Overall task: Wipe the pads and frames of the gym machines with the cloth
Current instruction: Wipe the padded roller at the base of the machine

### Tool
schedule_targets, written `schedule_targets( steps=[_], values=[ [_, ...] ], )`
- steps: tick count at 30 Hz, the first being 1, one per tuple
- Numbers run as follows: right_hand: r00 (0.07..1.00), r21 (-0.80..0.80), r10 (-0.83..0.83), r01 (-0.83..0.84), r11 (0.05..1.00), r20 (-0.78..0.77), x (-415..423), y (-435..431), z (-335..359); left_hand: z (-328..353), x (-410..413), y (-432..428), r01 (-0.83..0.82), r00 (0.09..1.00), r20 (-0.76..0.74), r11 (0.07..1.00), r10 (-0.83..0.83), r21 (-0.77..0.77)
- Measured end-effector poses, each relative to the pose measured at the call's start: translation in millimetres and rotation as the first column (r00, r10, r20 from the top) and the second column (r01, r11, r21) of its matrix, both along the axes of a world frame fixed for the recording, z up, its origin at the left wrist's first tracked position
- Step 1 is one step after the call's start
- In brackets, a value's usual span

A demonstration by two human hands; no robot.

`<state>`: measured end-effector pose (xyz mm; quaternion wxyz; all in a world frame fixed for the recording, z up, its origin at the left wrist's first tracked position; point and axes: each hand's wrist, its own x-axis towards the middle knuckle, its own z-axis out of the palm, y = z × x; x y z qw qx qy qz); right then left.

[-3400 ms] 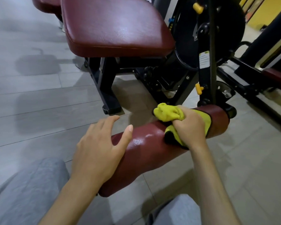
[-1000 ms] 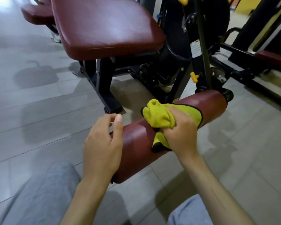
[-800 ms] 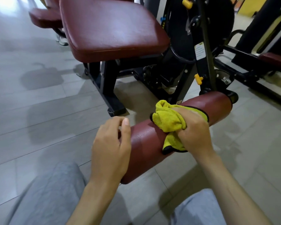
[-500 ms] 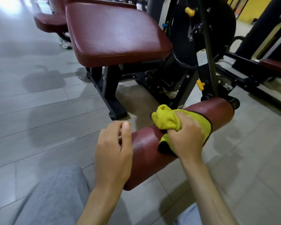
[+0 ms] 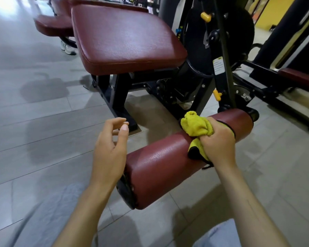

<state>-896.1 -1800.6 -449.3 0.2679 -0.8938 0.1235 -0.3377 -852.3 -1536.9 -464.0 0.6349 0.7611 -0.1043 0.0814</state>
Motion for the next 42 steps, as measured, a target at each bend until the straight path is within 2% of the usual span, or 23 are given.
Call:
schedule_targets(
  steps=[3,6,10,14,17,20,22,27,31,33,37,39,42],
  values=[
    [0.999,-0.033,-0.042,0.043,0.998,0.034,-2.5,9.8,-3.8,-2.1,-2.9,-7.6,0.086,0.995,-0.052,0.994,-0.089,-0.064],
    [0.995,-0.035,-0.075,0.077,0.996,0.058,-8.7,31.4,-10.9,-2.8,-5.4,-10.0,0.079,0.994,-0.061,0.988,-0.088,-0.131],
    [0.997,-0.041,0.017,-0.013,0.999,0.080,-22.3,87.7,-13.6,-0.6,-6.7,-11.7,0.055,0.997,-0.048,0.973,-0.067,-0.226],
    [0.989,-0.129,0.129,-0.120,0.984,0.066,-39.9,147.8,-24.2,3.6,-10.7,-11.5,0.047,0.997,-0.040,0.960,-0.060,-0.276],
    [0.978,-0.174,0.199,-0.185,0.967,0.066,-40.0,151.4,-22.4,6.1,-17.6,-10.3,0.037,0.999,-0.019,0.983,-0.041,-0.178],
    [0.988,-0.178,0.155,-0.151,0.973,0.011,-18.9,111.2,-15.5,4.9,-23.7,-15.4,0.078,0.996,0.034,0.992,-0.082,0.102],
    [0.997,-0.120,0.040,-0.048,0.992,-0.073,0.0,73.2,-9.8,1.7,-23.9,-18.6,0.062,0.990,0.108,0.957,-0.096,0.282],
    [0.921,-0.134,-0.316,0.292,0.947,-0.230,38.6,-34.9,8.3,4.3,-25.0,-23.3,0.016,0.991,0.111,0.888,-0.075,0.460],
    [0.871,-0.109,-0.435,0.421,0.900,-0.227,53.1,-53.3,10.1,4.1,-22.4,-22.3,0.045,0.991,0.087,0.877,-0.098,0.478],
    [0.883,-0.158,-0.416,0.388,0.908,-0.217,50.4,-33.6,5.2,4.0,-21.6,-22.2,0.040,0.993,0.082,0.882,-0.088,0.469],
    [0.954,-0.244,-0.254,0.211,0.947,-0.157,29.6,4.0,-4.4,3.5,-22.4,-22.8,0.035,0.995,0.067,0.883,-0.075,0.469],
    [0.969,-0.220,-0.218,0.189,0.957,-0.120,25.2,1.8,-5.0,2.7,-22.1,-22.7,0.031,0.996,0.057,0.875,-0.066,0.484],
    [0.956,-0.201,-0.253,0.222,0.954,-0.146,36.8,-27.3,-1.3,4.7,-21.6,-24.4,0.052,0.995,0.041,0.827,-0.090,0.560]
  ],
)
